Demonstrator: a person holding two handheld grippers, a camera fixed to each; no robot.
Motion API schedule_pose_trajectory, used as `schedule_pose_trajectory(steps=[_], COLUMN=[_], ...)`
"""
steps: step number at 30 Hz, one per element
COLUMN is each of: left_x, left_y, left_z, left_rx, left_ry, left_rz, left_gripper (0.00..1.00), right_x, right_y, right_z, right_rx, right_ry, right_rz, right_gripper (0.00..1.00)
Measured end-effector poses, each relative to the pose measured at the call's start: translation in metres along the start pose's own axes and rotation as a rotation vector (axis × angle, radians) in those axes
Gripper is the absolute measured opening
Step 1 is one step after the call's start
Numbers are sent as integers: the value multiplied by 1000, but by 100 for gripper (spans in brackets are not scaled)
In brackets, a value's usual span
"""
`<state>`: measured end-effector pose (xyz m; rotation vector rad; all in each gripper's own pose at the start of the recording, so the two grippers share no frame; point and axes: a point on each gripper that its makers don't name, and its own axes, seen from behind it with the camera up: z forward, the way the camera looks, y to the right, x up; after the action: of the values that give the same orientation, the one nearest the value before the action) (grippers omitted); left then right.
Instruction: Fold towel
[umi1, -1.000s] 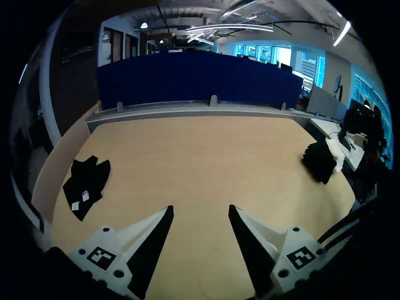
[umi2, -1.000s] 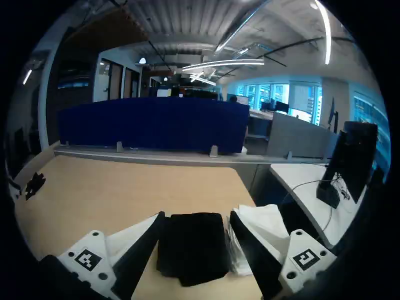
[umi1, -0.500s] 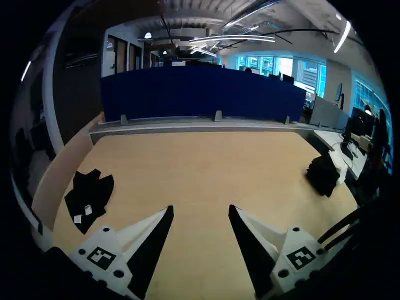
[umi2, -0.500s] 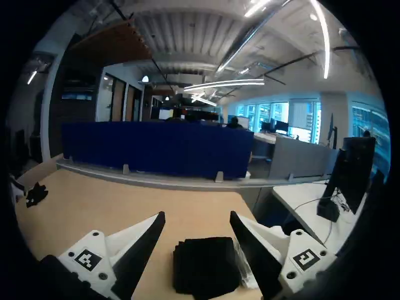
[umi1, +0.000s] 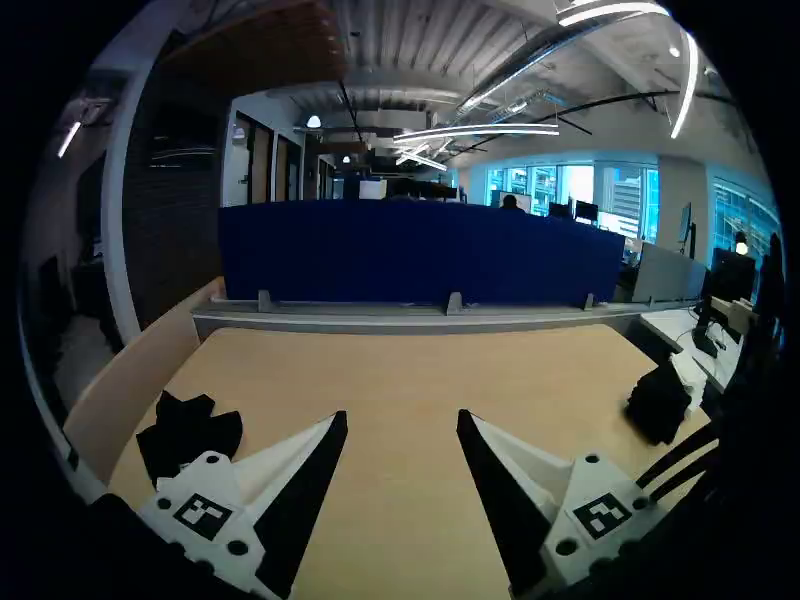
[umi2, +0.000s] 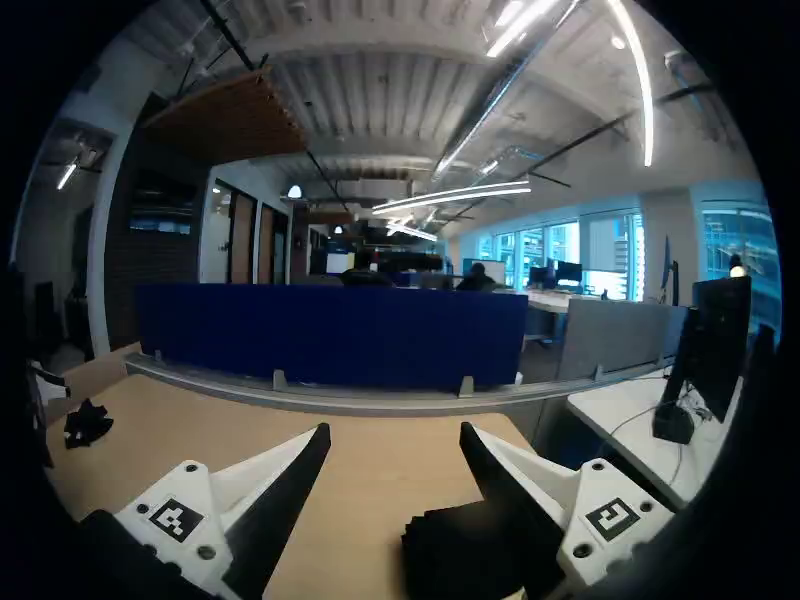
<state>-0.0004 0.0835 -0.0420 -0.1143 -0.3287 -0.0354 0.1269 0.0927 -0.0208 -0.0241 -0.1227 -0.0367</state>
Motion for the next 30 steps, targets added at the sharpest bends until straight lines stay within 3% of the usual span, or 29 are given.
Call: schedule_pose_trajectory(steps=[11,30], left_x=[37,43], left_y=[-10,-23], left_z=[4,12], left_rx=[21,41], left_ry=[119,184], left_rz=[11,20], left_gripper=[81,81], right_x=[7,3], right_y=[-47,-73], right_z=[1,7], right_rx=[-6,-19], right_ry=[29,22], right_rz=[23,22], right_gripper=[100,100])
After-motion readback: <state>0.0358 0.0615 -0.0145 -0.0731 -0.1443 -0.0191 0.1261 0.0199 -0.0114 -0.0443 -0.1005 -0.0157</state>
